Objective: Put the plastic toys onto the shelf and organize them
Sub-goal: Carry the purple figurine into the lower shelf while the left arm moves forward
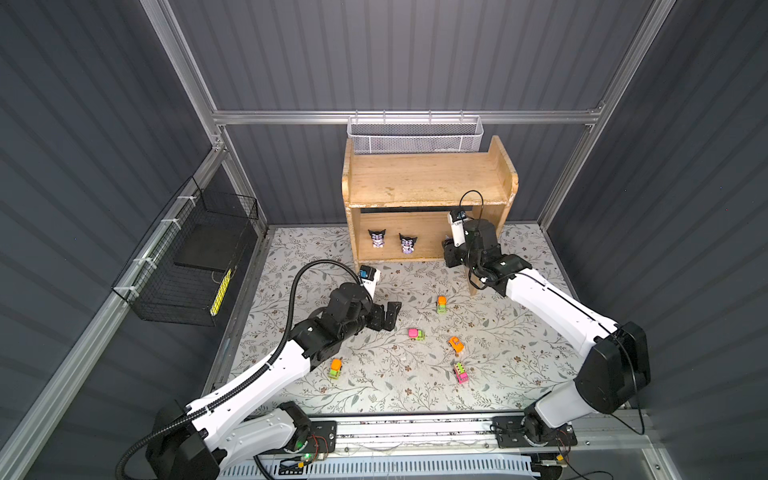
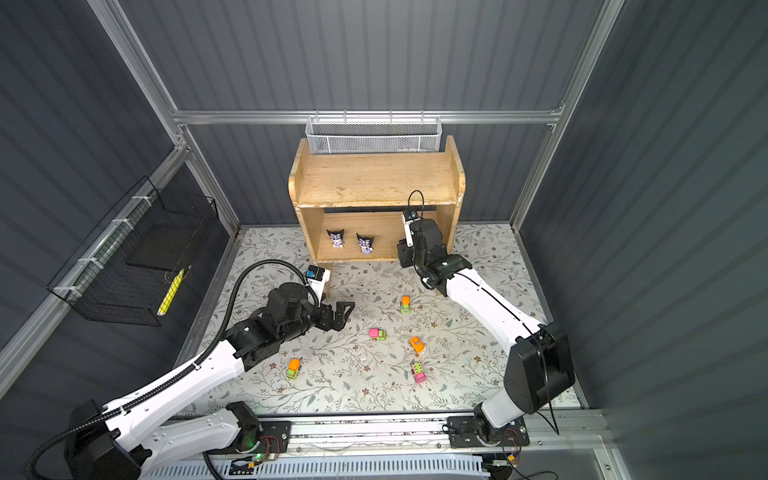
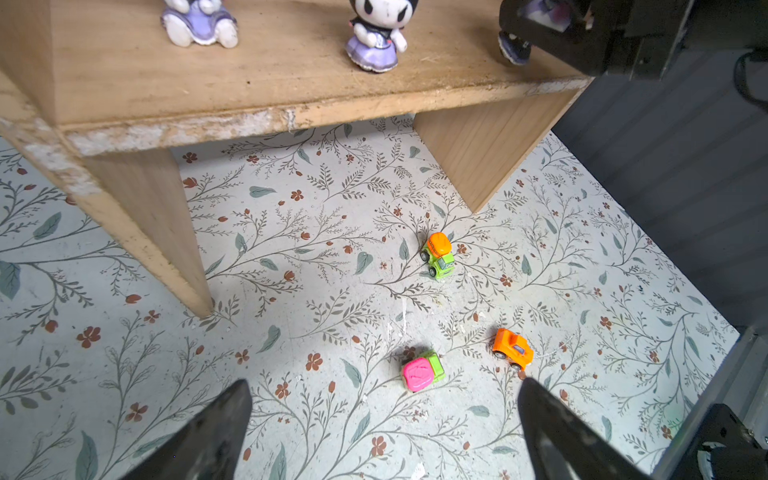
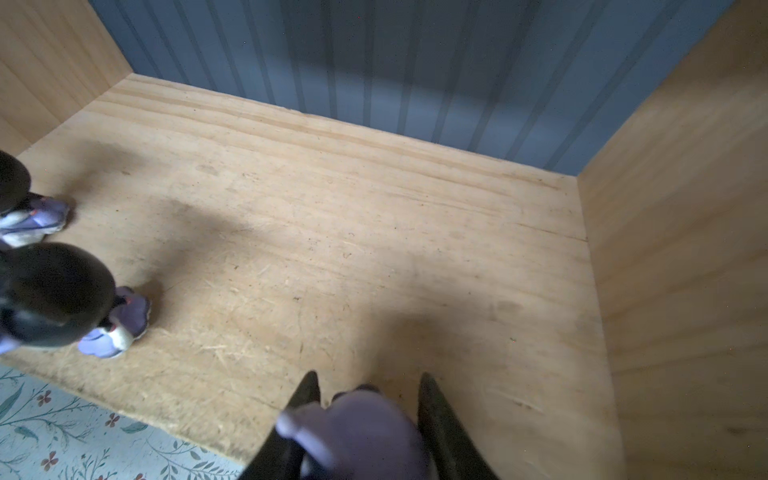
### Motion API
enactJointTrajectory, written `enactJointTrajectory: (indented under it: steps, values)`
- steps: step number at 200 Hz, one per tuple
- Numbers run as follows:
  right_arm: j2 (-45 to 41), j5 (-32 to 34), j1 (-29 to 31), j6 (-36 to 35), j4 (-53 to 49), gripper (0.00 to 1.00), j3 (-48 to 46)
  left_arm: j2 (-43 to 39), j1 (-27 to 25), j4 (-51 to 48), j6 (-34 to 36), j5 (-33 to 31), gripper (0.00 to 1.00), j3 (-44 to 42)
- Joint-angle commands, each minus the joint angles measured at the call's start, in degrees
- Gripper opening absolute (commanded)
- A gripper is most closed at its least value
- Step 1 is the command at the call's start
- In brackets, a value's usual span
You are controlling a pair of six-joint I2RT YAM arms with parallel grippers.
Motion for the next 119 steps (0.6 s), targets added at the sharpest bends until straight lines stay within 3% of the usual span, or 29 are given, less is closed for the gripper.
enactJointTrajectory:
  steps: [1, 119]
  values:
    - [0.72, -0.49, -0.29, 0.64, -0.55, 0.34, 1.87, 0.16, -0.24, 0.79, 1.21, -0.26, 1.0, 1.38]
    - [2.46, -0.13, -0.71, 2.2, -2.09, 0.4, 3.72, -0.65, -0.22, 0.76, 1.07, -0.19, 1.0, 0.99]
